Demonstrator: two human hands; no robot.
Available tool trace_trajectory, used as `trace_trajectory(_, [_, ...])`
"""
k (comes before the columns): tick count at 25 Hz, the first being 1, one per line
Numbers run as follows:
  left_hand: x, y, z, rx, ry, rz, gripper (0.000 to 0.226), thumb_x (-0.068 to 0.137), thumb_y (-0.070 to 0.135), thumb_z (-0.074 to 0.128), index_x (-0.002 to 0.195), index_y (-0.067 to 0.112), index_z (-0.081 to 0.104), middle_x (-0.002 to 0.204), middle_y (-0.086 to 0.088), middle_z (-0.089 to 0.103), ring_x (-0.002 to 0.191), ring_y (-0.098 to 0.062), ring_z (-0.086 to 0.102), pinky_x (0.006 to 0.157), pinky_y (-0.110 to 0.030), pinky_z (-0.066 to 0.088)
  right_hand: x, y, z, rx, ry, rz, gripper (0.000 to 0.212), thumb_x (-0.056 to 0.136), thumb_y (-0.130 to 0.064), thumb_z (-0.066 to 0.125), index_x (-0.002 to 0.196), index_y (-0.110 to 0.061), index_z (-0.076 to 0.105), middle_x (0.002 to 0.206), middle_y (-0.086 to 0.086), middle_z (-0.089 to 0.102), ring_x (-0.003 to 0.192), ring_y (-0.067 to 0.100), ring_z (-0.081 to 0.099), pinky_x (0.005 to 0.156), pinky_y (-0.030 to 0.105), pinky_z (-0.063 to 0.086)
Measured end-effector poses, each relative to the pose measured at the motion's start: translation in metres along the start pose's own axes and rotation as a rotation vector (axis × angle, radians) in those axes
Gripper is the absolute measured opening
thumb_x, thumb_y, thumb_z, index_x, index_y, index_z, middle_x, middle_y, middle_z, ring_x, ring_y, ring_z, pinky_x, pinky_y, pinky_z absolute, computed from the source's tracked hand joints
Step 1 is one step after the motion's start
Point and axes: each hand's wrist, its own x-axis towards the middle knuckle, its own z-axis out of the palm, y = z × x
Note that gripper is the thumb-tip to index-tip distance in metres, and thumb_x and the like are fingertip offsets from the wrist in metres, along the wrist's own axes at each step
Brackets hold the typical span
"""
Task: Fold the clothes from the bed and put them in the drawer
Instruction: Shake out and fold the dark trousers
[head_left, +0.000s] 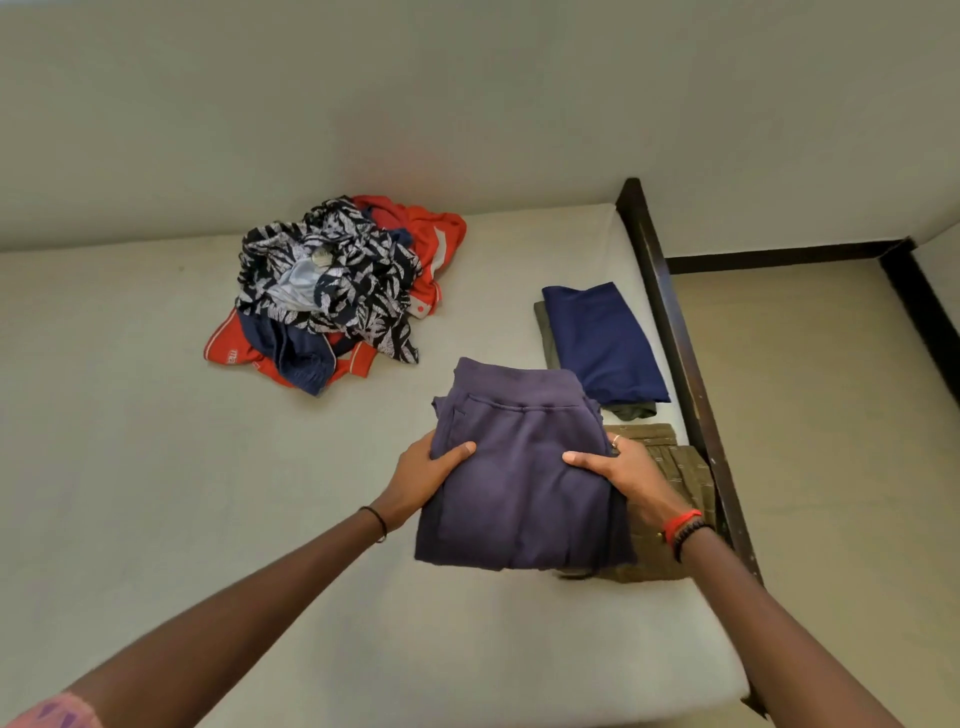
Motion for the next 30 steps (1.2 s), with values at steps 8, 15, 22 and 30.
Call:
trace_trajectory(8, [-0.007, 0.014, 0.132, -0.115, -0.129, 0.019, 0.049, 0.087, 0.044, 0.063, 0.131, 0.028, 0.051, 0.124, 0.012, 0.061, 0.112, -0.009, 0.058, 0.097, -0.026, 0.048, -0.026, 0.019, -0.134, -0.151, 0.008, 0.114, 0.037, 0.074, -0.025, 0.079, 0.102, -0.017, 0.057, 0.096, -0.003, 0.063, 0.081, 0.008, 0.059, 0.061, 0.018, 0.044])
trace_trajectory(15, [0.052, -0.032, 0.176, 0.015, -0.153, -0.063, 0.049, 0.091, 0.03, 0.061, 0.136, 0.016, 0.049, 0.13, -0.002, 0.059, 0.118, -0.022, 0.056, 0.102, -0.037, 0.045, 0.027, 0.096, -0.146, -0.038, 0.11, 0.151, 0.055, 0.083, -0.008, 0.07, 0.133, -0.005, 0.048, 0.121, 0.007, 0.059, 0.092, 0.016, 0.056, 0.085, 0.027, 0.045])
trace_trajectory(22, [0.092, -0.052, 0.186, 0.158, -0.117, -0.208, 0.046, 0.09, 0.027, 0.063, 0.13, 0.008, 0.05, 0.13, -0.012, 0.057, 0.117, -0.03, 0.054, 0.101, -0.037, 0.044, 0.063, 0.131, -0.138, -0.1, 0.244, 0.142, 0.046, 0.081, -0.008, 0.072, 0.124, -0.003, 0.057, 0.12, 0.016, 0.063, 0.098, 0.023, 0.057, 0.088, 0.031, 0.045])
trace_trajectory(30, [0.073, -0.039, 0.169, 0.329, -0.214, -0.298, 0.044, 0.093, 0.035, 0.057, 0.127, 0.008, 0.047, 0.127, -0.011, 0.056, 0.109, -0.024, 0.055, 0.093, -0.03, 0.046, 0.047, 0.129, -0.124, -0.37, 0.434, 0.191, 0.062, 0.08, -0.019, 0.074, 0.131, 0.0, 0.046, 0.126, 0.023, 0.056, 0.116, 0.04, 0.052, 0.098, 0.042, 0.044])
